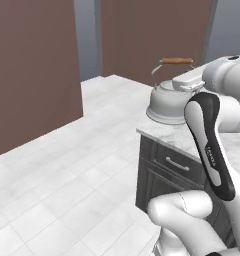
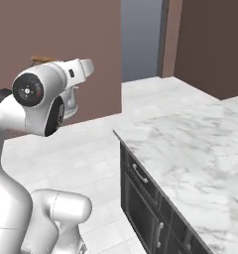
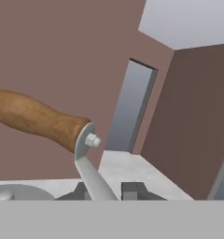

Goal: Pick the kettle from the cabinet and place it on a stove burner. Then pick the pot from the counter and place it on another stove burner. Finally, turn both burners on.

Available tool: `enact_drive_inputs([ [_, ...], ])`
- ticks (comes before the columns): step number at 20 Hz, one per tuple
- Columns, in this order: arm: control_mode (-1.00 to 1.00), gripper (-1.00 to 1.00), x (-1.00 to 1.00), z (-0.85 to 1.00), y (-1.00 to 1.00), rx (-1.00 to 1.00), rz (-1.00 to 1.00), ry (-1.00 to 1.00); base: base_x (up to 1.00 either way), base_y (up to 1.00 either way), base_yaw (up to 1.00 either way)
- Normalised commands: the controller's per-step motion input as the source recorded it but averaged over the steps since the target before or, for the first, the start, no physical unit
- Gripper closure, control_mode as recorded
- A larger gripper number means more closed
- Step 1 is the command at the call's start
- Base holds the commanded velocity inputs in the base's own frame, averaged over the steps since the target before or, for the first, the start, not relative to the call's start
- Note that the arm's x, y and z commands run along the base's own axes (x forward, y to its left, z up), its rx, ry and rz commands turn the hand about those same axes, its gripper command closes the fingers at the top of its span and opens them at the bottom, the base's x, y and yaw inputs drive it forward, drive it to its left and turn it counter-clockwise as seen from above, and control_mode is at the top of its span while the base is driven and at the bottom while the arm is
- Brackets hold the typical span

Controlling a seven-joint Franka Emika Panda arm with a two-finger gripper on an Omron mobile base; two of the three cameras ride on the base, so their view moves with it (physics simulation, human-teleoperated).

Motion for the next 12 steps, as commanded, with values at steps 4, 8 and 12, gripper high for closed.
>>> enact_drive_inputs([
  [4, 1.0, 1.0, 0.0, 0.0, 0.0, 0.0, 0.0, 0.0, 0.81, 0.0, -0.15],
  [8, 1.0, 1.0, 0.0, 0.0, 0.0, 0.0, 0.0, 0.0, 0.74, 0.04, -0.16],
  [12, 1.0, 1.0, 0.0, 0.0, 0.0, 0.0, 0.0, 0.0, 0.62, 0.21, -0.19],
])
